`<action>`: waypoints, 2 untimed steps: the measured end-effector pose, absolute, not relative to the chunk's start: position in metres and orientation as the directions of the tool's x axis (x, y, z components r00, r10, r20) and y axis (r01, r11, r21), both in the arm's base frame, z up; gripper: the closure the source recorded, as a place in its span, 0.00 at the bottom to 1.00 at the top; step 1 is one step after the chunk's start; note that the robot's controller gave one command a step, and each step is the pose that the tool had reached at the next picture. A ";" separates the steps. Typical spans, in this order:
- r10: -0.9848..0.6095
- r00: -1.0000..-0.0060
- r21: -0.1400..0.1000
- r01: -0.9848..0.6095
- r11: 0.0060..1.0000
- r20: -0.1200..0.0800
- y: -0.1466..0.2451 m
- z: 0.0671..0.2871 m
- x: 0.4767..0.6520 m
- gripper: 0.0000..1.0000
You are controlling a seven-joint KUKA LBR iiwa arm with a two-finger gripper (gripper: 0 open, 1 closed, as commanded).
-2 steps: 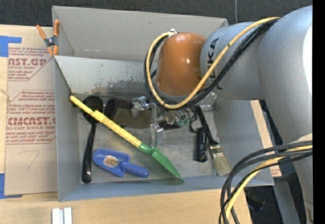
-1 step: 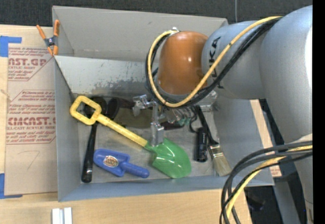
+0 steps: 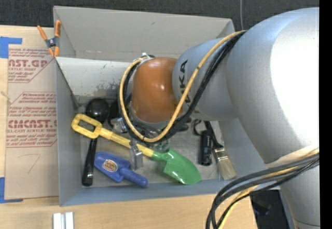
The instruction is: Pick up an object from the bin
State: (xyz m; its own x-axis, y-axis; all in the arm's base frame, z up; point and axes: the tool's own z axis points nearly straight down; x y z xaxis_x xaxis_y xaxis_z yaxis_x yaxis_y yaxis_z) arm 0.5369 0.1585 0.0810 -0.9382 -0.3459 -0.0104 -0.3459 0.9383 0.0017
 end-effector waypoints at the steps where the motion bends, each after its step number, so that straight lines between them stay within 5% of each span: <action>1: -0.162 -0.987 0.003 -0.162 0.987 -0.016 0.039 0.084 0.591 1.00; 2: -0.162 -0.987 0.003 -0.162 0.987 -0.016 0.039 0.084 0.591 1.00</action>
Offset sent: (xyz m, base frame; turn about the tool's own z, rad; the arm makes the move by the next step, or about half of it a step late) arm 0.0000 0.0000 0.0000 0.0000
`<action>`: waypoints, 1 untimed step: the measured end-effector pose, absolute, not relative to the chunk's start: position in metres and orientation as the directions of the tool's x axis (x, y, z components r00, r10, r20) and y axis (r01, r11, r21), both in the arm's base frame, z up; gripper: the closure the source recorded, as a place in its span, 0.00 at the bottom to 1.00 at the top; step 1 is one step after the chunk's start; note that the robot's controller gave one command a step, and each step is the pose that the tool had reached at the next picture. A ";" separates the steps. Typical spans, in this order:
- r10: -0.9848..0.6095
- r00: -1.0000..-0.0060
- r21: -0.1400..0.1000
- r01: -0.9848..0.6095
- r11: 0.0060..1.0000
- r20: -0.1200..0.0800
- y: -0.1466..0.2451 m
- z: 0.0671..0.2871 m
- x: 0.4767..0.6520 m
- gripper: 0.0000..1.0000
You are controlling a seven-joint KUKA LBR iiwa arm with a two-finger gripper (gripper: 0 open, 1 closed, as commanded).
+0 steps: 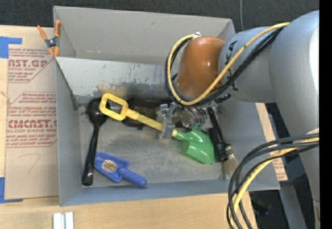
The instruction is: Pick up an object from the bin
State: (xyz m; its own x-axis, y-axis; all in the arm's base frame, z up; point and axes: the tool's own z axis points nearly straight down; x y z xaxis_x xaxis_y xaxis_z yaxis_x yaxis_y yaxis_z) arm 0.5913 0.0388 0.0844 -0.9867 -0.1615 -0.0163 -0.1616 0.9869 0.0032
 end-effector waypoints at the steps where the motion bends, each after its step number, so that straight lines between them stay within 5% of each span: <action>1: -0.127 -0.992 0.004 -0.127 0.992 -0.014 0.037 0.200 0.590 1.00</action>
Offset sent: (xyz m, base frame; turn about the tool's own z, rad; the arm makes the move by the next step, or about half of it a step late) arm -0.0086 0.0028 0.1318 -0.0221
